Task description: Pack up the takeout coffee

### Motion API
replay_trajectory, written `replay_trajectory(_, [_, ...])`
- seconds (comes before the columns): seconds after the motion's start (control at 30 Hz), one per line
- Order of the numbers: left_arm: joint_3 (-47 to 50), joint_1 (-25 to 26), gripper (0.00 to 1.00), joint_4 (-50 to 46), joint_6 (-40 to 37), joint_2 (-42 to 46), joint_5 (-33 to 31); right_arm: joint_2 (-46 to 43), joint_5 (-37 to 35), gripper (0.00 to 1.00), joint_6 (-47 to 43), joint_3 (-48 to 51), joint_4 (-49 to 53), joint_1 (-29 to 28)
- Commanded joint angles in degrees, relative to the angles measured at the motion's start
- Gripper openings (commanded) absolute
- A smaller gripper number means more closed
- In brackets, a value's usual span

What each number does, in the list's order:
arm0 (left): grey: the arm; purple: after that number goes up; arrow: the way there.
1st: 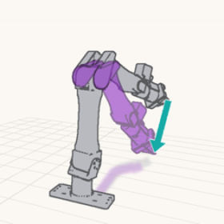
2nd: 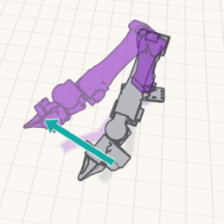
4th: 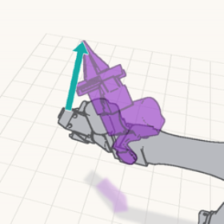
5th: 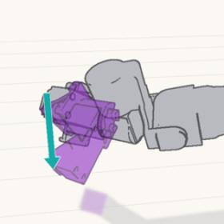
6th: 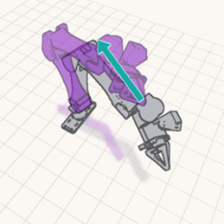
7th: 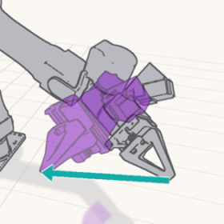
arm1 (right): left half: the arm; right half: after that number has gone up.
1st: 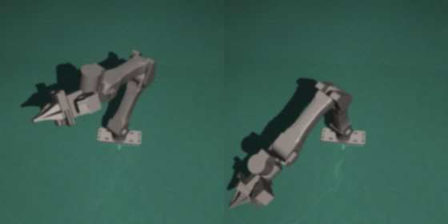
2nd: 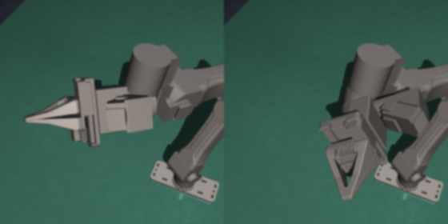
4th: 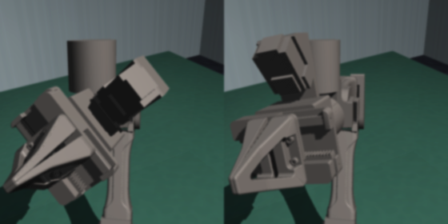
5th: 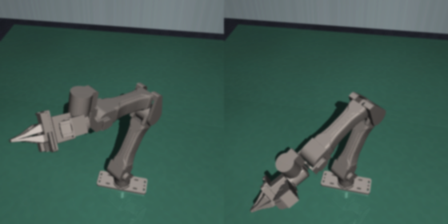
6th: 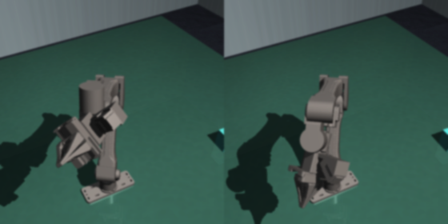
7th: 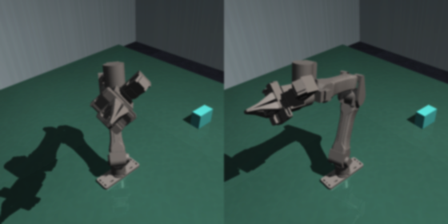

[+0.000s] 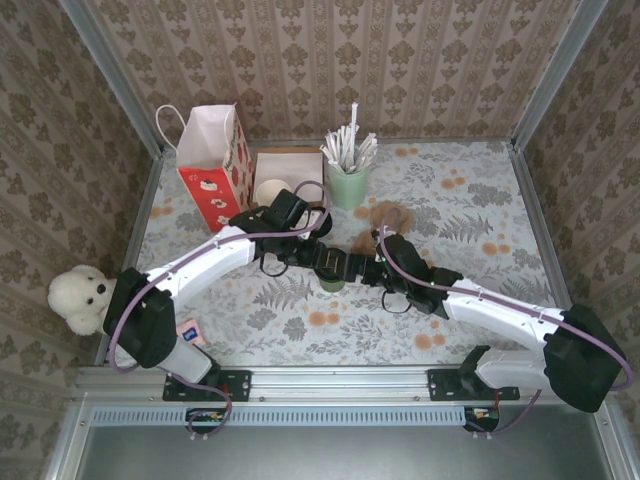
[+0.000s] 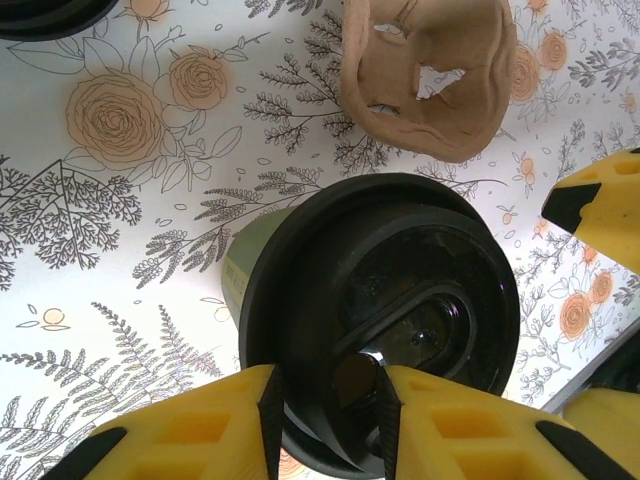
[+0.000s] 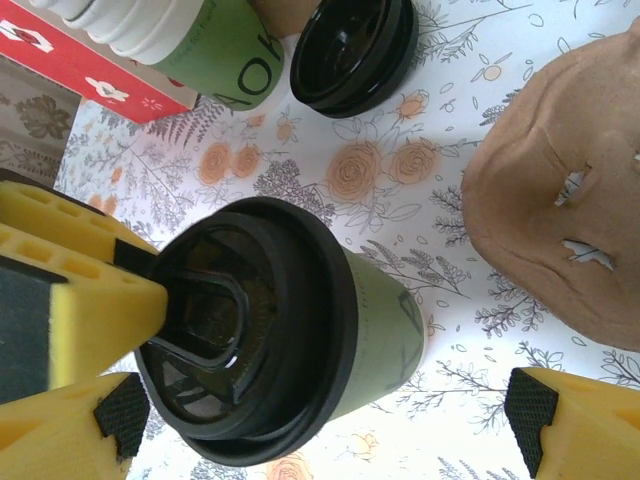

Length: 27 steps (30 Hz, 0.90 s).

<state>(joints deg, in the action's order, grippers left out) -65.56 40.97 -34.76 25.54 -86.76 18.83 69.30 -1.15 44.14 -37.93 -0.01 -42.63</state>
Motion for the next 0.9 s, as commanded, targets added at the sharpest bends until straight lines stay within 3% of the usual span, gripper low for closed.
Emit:
replay_trajectory(0.0, [-1.9,0.3,0.38,-1.6,-0.7,-0.3,0.8,1.0,1.3,0.97,0.3,-2.9,2.7,0.3])
replay_trajectory(0.2, [0.8,-1.0,0.56,2.7,2.8,5.6,2.4,3.1,3.0,1.0,-0.5,-5.1,2.4,-0.3])
replay_trajectory(0.3, [3.8,-3.0,0.66,3.6,6.8,9.7,-1.7,4.6,1.3,1.0,-1.1,-7.3,4.7,-0.9])
replay_trajectory(0.47, [7.9,-8.5,1.0,-4.3,15.4,10.9,-12.4,8.1,-5.3,1.0,-1.9,-12.7,11.8,-3.4])
replay_trajectory(0.87, [11.7,-9.4,1.0,0.3,20.2,4.1,-9.8,17.7,-6.8,1.0,-3.3,-23.1,22.0,-5.2])
